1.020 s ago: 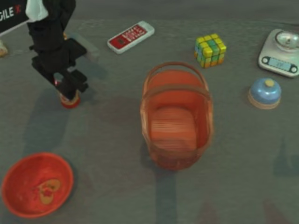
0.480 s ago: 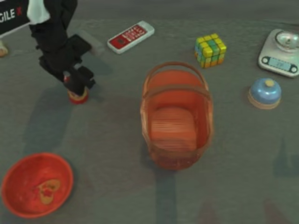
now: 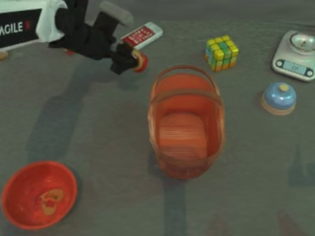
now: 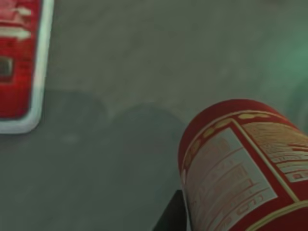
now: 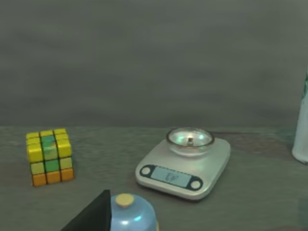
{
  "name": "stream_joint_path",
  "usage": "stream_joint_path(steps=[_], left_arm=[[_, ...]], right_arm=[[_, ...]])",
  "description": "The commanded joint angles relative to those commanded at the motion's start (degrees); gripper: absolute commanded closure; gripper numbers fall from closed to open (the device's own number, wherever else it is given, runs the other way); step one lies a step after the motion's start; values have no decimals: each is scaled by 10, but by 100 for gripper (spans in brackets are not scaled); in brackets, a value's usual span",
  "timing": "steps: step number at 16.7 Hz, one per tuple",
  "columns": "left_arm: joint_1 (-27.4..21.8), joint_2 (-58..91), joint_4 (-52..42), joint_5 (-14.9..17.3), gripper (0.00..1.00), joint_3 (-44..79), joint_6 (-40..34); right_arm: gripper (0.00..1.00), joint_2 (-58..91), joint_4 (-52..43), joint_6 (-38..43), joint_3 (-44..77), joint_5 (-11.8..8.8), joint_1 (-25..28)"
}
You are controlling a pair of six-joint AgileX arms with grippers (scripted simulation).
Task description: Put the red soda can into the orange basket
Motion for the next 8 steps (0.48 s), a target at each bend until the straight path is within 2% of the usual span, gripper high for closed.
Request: stream_joint_path(steps=[5,8], left_arm=[[-19,-44,301,191,100,-101,-93],[-29,-75,458,295,100,-158,-143]], right_arm=[[0,0,0,0,0,0,0],[0,0,0,0,0,0,0]])
